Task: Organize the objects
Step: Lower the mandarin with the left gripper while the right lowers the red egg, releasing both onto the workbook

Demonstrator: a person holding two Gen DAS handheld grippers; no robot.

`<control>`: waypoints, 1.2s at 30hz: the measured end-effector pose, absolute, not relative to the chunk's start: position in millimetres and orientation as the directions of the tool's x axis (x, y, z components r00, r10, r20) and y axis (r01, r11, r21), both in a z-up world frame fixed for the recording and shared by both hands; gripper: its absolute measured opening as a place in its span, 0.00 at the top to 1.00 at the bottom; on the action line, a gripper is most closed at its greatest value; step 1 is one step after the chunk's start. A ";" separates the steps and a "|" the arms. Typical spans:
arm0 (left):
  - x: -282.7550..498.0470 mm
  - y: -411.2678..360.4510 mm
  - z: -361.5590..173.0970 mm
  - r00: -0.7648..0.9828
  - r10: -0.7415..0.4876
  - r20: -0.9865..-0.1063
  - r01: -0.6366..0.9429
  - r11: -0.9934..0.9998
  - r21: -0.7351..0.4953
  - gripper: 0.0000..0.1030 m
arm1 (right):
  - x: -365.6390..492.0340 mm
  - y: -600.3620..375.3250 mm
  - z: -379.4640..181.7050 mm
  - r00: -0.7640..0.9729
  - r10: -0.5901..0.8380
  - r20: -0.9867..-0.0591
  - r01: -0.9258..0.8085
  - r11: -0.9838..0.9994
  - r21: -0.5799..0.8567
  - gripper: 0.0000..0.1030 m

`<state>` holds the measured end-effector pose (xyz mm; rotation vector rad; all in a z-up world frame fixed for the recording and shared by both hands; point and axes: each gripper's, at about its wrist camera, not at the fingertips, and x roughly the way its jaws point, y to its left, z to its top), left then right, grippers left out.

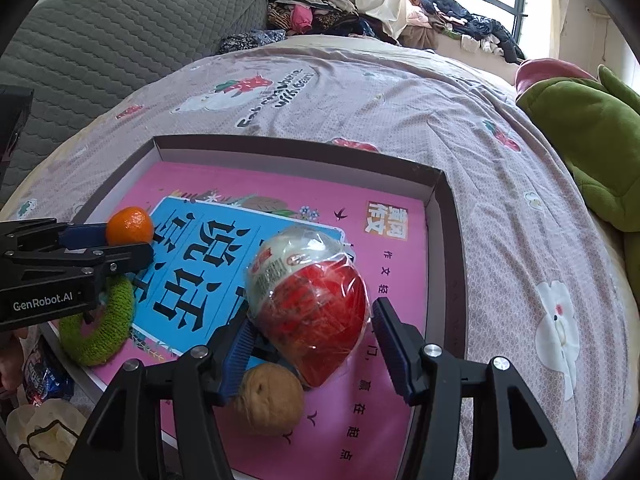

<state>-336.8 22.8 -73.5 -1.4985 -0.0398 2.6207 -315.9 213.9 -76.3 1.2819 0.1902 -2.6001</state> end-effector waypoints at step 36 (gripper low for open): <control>-321.3 19.4 -61.0 -0.524 0.120 -0.843 -0.080 -0.993 -0.092 0.36 | -298.0 228.4 -51.5 -0.664 -0.219 -0.715 0.237 -0.968 0.076 0.37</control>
